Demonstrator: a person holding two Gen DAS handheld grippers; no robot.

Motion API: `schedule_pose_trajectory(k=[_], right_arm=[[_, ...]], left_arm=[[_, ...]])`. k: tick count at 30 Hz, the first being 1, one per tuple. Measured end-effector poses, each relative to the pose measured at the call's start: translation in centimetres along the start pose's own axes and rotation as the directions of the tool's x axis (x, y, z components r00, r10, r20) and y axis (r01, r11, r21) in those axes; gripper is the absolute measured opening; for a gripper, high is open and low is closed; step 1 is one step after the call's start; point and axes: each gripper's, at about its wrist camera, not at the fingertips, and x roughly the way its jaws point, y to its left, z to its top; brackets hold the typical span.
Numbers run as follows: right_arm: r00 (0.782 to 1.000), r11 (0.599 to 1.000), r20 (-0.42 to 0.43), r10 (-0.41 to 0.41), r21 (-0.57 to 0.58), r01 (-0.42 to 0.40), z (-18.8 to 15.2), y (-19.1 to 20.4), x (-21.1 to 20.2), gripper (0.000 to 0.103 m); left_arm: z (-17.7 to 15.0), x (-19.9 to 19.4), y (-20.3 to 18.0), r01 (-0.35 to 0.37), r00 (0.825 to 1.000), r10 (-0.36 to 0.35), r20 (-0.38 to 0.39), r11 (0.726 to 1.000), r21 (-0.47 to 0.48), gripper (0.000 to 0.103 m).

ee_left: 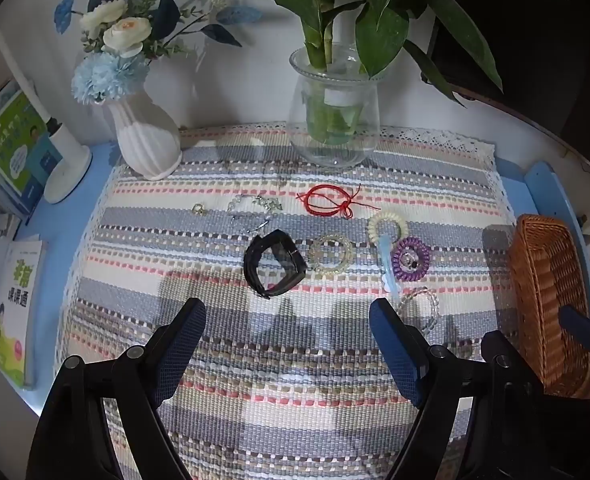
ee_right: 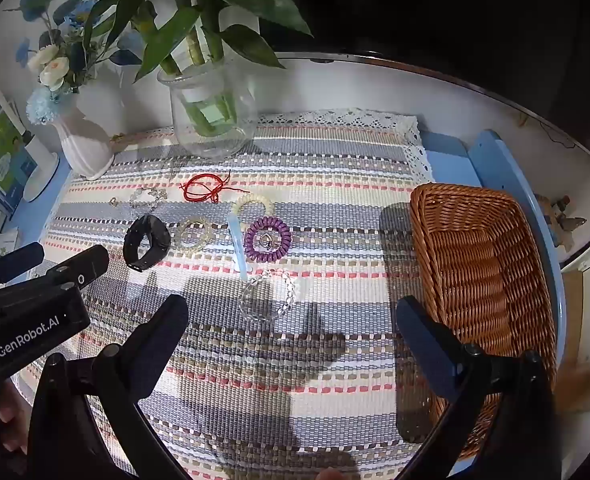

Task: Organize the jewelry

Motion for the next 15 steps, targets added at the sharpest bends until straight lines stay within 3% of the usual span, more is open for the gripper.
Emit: schedule_pose_trajectory(k=[15], right_arm=[[1.0,1.0,-0.016,0.006,0.007,-0.006,0.16,0.12,0.32,0.103]], left_arm=[[-0.74,0.19,-0.27,0.011,1.0,-0.011,-0.01,1.0,-0.004,0.084]])
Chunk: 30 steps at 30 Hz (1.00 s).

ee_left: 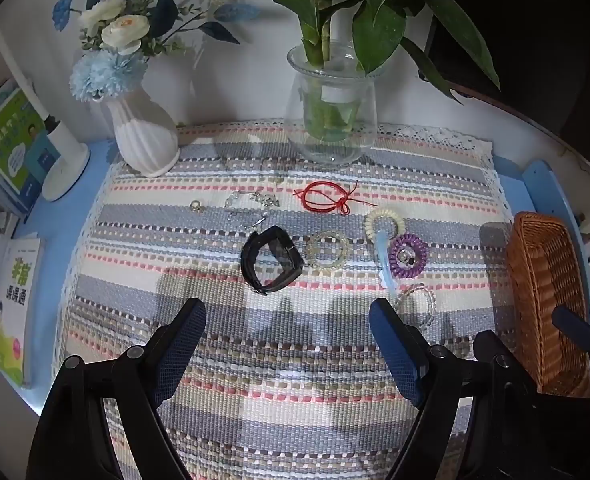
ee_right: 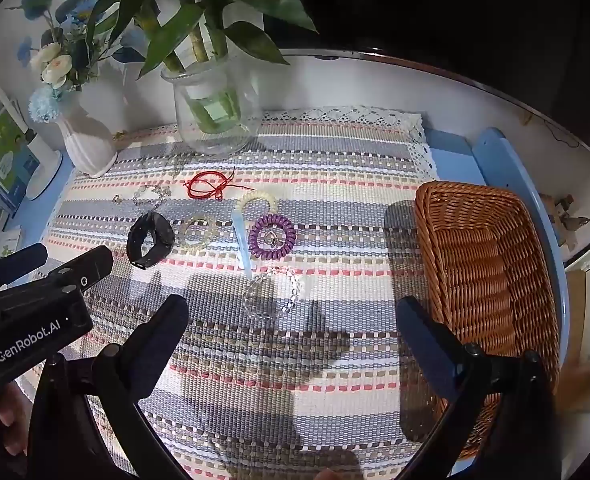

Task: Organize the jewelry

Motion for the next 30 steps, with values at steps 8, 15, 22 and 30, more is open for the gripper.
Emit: schedule_pose_trajectory(k=[8,15,22,30], right_arm=[[1.0,1.0,-0.001,-0.003,0.011,0.003,-0.22,-0.4,-0.13,0.103],[1.0,1.0,0.0,-0.004,0.008,0.004,-0.23,-0.48,-0.22,0.103],[1.0,1.0,0.001,-0.01,0.005,0.01,-0.36,-0.42,-0.22,0.103],[1.0,1.0,-0.01,-0.009,0.011,0.009,-0.52,-0.63,-0.1,0.103]], left_arm=[[0.01,-0.05,-0.05,0.005,1.0,-0.006,-0.013,1.0,-0.013,0.084],[0.06,-0.04,-0.07,0.002,1.0,-0.002,-0.017,1.0,-0.01,0.084],[0.09,-0.11,-0.04,0.002,1.0,-0.002,-0.019,1.0,-0.011,0.084],[-0.1,-0.14,0.47,-0.004,1.0,0.003,-0.021,1.0,-0.018,0.084]])
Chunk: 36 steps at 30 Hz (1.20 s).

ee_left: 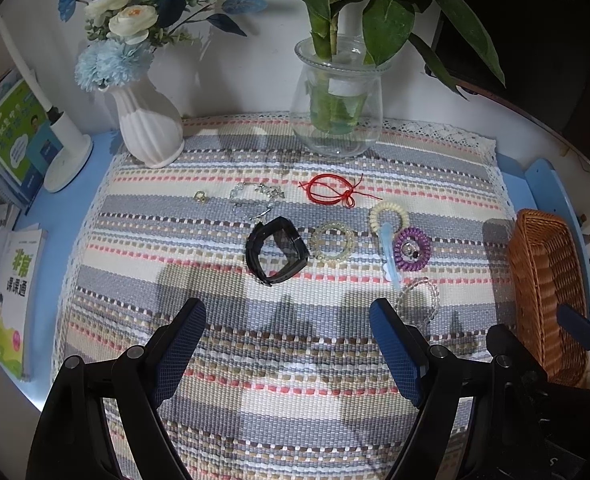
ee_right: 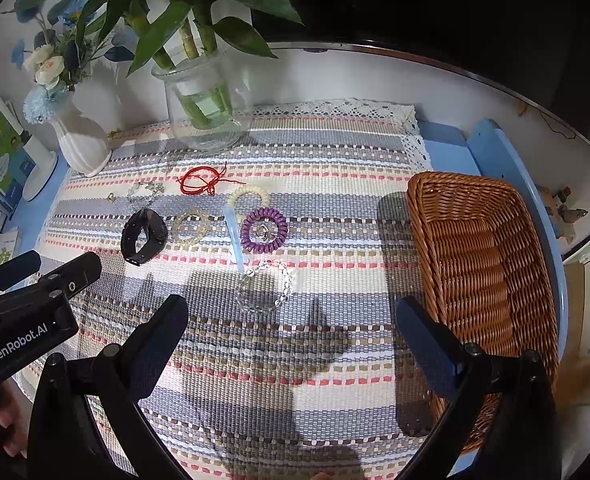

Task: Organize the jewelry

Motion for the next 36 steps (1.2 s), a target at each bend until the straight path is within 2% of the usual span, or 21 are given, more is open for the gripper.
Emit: schedule_pose_trajectory(k=[13,36], right_arm=[[1.0,1.0,0.002,-0.004,-0.002,0.004,0.03,-0.15,-0.08,0.103],[1.0,1.0,0.004,0.007,-0.003,-0.007,-0.04,0.06,-0.3,0.103]], left_arm=[[-0.1,0.11,-0.08,-0.002,1.0,0.002,0.0,0.999,0.037,0.084],[-0.6,-0.07,0.87,0.002,1.0,-0.002,0.003,1.0,0.028,0.084]])
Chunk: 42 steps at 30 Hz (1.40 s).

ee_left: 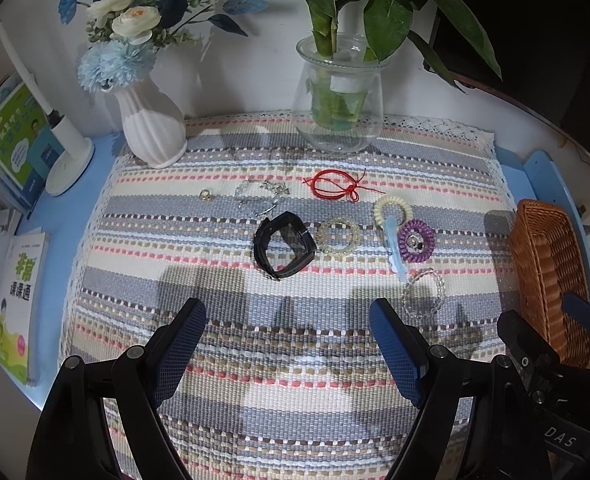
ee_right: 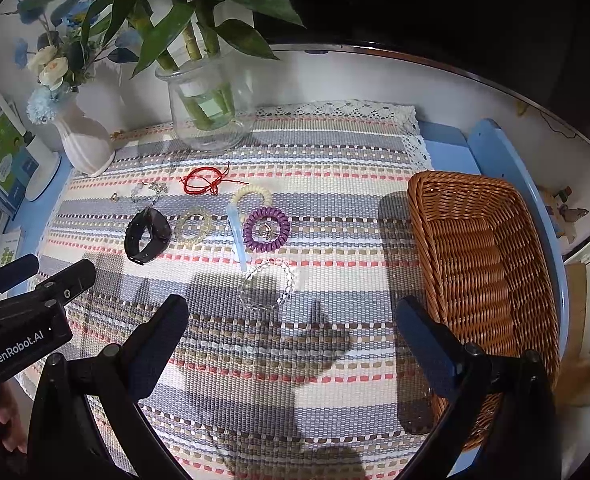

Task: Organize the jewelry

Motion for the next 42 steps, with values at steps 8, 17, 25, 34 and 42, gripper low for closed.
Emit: schedule_pose_trajectory(k=[8,17,25,34,42], right_arm=[[1.0,1.0,-0.004,-0.027,0.014,0.027,-0.2,-0.4,0.0,0.103],[1.0,0.999,-0.004,-0.021,0.032,0.021,-0.3,-1.0,0.0,0.103],[0.999,0.998,-0.006,-0.05,0.044,0.05,-0.1,-1.1,0.2,0.103],[1.0,0.997,-0.012,0.006,0.073,-0.005,-0.4,-1.4,0.3,0.103],[0.998,0.996,-0.056,0.036,0.078,-0.032,-0.6,-1.2,0.9,0.103]], left_arm=[[-0.7,0.0,0.2,0.016,1.0,-0.016,-0.01,1.0,-0.011,0.084],[-0.6,-0.2,0.3,0.047,0.999,-0.047,0.003,0.999,-0.025,0.084],[-0.6,-0.2,0.5,0.057,0.998,-0.056,0.005,0.998,-0.029,0.084],[-0.5,-0.1,0.9,0.065,0.998,-0.065,0.007,0.997,-0.04,0.084],[-0.6,0.2,2.1,0.058,0.998,-0.057,0.007,0.996,-0.067,0.084]])
